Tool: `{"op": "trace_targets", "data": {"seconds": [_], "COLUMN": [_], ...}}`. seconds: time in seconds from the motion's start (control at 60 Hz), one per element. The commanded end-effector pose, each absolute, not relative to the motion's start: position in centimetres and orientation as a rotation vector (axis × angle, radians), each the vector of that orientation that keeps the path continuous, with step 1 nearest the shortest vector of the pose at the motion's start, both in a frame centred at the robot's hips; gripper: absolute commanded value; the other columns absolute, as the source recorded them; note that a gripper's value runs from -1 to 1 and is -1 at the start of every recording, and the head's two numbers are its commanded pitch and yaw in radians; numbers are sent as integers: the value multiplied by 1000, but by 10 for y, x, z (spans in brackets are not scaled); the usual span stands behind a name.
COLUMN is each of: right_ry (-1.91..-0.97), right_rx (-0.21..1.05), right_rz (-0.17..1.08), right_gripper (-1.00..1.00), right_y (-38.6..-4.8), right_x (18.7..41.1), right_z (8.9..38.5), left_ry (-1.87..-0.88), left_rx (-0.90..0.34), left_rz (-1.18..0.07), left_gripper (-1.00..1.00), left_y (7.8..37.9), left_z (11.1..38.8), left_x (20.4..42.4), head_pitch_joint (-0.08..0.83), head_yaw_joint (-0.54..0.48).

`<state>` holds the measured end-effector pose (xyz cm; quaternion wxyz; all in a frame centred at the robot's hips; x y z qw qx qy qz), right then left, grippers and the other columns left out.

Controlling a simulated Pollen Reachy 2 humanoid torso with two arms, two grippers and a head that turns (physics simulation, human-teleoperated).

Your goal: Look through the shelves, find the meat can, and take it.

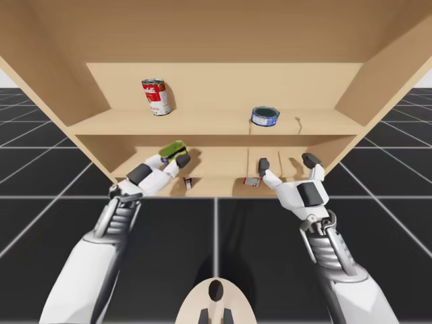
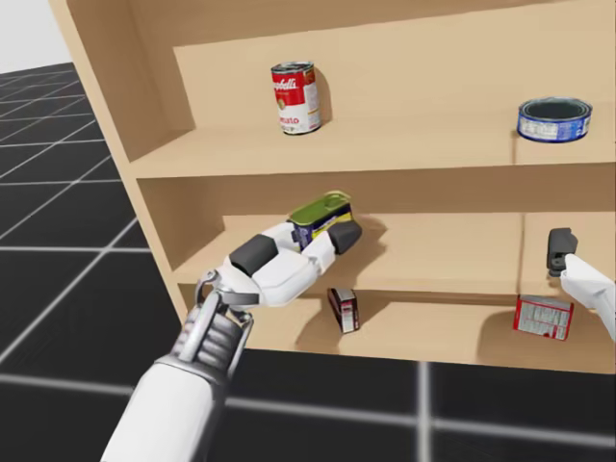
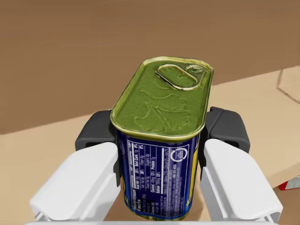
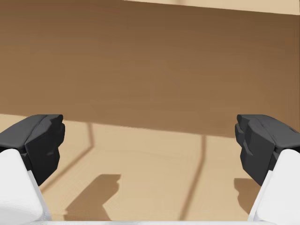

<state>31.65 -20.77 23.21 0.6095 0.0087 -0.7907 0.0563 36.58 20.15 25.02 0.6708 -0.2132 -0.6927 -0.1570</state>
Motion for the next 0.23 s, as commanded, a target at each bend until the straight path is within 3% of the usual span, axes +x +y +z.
{"op": "trace_targets", "data": {"seconds": [0.017,0.167,0.233], "right_ry": [-1822,-1782,-1776], "right_rx": [33,118,139], "right_rz": [119,106,129], "right_gripper": [-1000,-1000,-1000], "right_y": [-205,-206,-206], "right_x": [316,314,313], "right_z": [231,233,233], "left_ry": [-1682,-1692,-1691], "left_rx": [-465,-425,-390], "left_rz": [-361,-377,-402], "left_gripper": [1000,1000,1000], "left_y": [211,224,230], "left_z": [285,285,285], "left_x": [347,314,290], "head_pitch_joint": [417,418,419], "head_yaw_joint": [252,253,251]}}
